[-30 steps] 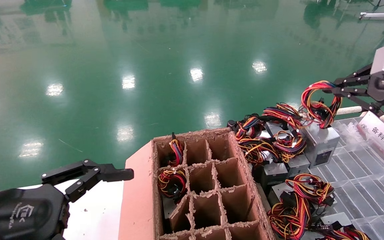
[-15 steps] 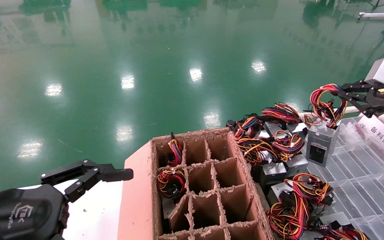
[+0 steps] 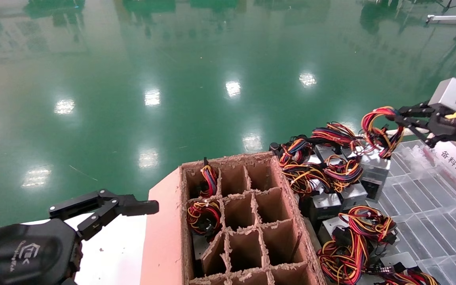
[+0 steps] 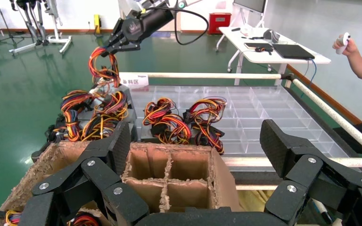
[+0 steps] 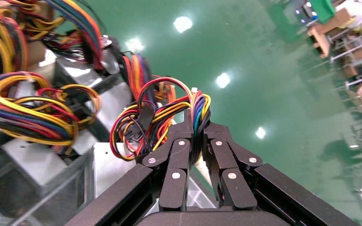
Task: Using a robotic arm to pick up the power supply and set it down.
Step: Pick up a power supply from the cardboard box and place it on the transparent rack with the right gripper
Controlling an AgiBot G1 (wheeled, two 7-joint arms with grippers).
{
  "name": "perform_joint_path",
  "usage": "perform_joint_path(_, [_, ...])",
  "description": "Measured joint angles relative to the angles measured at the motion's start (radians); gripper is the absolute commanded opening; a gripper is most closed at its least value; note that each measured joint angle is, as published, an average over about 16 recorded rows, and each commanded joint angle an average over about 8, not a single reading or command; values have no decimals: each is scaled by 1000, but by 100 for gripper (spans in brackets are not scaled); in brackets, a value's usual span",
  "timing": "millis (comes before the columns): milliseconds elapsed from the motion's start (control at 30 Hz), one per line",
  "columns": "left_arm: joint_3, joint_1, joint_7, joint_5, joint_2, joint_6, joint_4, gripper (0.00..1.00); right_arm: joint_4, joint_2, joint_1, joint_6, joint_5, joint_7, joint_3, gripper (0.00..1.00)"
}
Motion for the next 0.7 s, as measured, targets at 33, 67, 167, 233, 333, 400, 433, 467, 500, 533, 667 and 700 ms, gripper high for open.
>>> perform_joint_path(33, [0,0,0,0,0,0,0,100,0,0,-4,-3,1,1,1,0])
perform_joint_path(67, [0,0,0,0,0,0,0,100,-1,1,-8,-6,2,2,2,0])
perform_joint_path(167, [0,0,0,0,0,0,0,100,-2,3,-22,-14,6,4,5,0])
perform_joint_path(233, [0,0,0,0,0,0,0,100,-3,6,-31,-19,9,6,7,0])
perform_joint_path(333, [1,0,0,0,0,0,0,100,-5,12,-44,-27,14,7,10,0])
perform_joint_path(400, [1,0,0,0,0,0,0,100,-5,19,-50,-32,16,7,12,0])
perform_joint_path(433, [1,0,0,-1,0,0,0,100,-5,23,-53,-35,16,6,12,0])
perform_joint_path(467, [1,0,0,-1,0,0,0,100,-5,28,-55,-39,17,6,12,0])
perform_joint_path(500, [1,0,0,-1,0,0,0,100,-5,33,-57,-43,17,6,12,0])
perform_joint_path(533, [1,0,0,-1,0,0,0,100,-4,38,-59,-47,17,6,12,0])
perform_joint_path(667, [1,0,1,-1,0,0,0,100,-2,62,-60,-65,12,5,9,0])
perform_joint_path(700, [1,0,1,-1,0,-1,0,100,-1,69,-59,-70,10,5,8,0])
